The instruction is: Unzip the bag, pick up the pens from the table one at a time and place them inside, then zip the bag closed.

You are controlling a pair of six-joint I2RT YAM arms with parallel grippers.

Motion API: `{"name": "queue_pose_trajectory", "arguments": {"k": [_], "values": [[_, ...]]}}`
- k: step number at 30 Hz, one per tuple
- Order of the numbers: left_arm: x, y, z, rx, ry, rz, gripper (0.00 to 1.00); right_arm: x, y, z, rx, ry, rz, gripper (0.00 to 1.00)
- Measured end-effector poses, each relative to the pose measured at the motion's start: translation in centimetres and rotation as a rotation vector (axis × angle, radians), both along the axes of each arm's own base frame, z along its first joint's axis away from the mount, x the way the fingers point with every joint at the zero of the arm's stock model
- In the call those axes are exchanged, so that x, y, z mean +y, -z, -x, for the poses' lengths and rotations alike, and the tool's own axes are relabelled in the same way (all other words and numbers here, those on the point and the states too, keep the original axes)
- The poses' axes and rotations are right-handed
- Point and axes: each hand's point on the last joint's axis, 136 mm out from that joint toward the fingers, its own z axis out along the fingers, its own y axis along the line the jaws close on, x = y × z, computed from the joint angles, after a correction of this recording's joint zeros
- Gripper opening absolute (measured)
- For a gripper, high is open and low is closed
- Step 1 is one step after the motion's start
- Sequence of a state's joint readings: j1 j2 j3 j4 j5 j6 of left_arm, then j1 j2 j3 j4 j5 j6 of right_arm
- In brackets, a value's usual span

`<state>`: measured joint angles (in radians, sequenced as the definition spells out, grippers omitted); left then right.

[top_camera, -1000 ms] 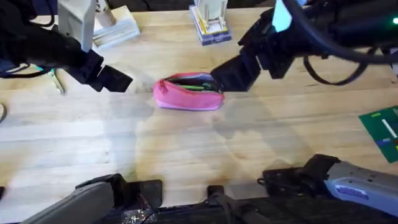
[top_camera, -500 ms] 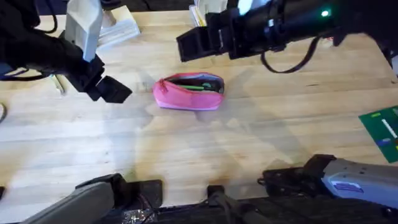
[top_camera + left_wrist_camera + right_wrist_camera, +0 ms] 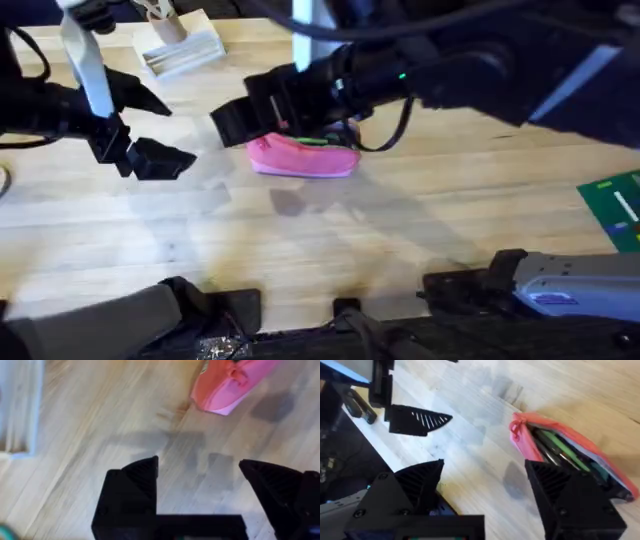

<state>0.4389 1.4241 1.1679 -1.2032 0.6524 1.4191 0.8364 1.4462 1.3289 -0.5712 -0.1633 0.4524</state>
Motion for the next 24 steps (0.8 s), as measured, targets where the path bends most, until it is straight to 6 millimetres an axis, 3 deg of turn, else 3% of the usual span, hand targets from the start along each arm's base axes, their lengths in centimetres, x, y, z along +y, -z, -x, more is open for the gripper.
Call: {"name": "queue_pose_trajectory", "arguments": {"k": [7, 14, 24], "values": [[-1.0, 2.6, -0.3, 0.022, 0.136, 0.110, 0.994, 2.5, 2.0, -0.1, -0.013, -0.002, 0.027, 0.998], [-1.3, 5.1, -0.7, 0.037, 0.215, 0.168, 0.994, 3.3, 5.1, -0.3, 0.020, 0.033, 0.095, 0.998], [-1.6, 5.2, -1.0, -0.009, 0.260, 0.194, 0.994, 3.2, 8.3, -1.3, 0.097, 0.155, 0.139, 0.997]]}}
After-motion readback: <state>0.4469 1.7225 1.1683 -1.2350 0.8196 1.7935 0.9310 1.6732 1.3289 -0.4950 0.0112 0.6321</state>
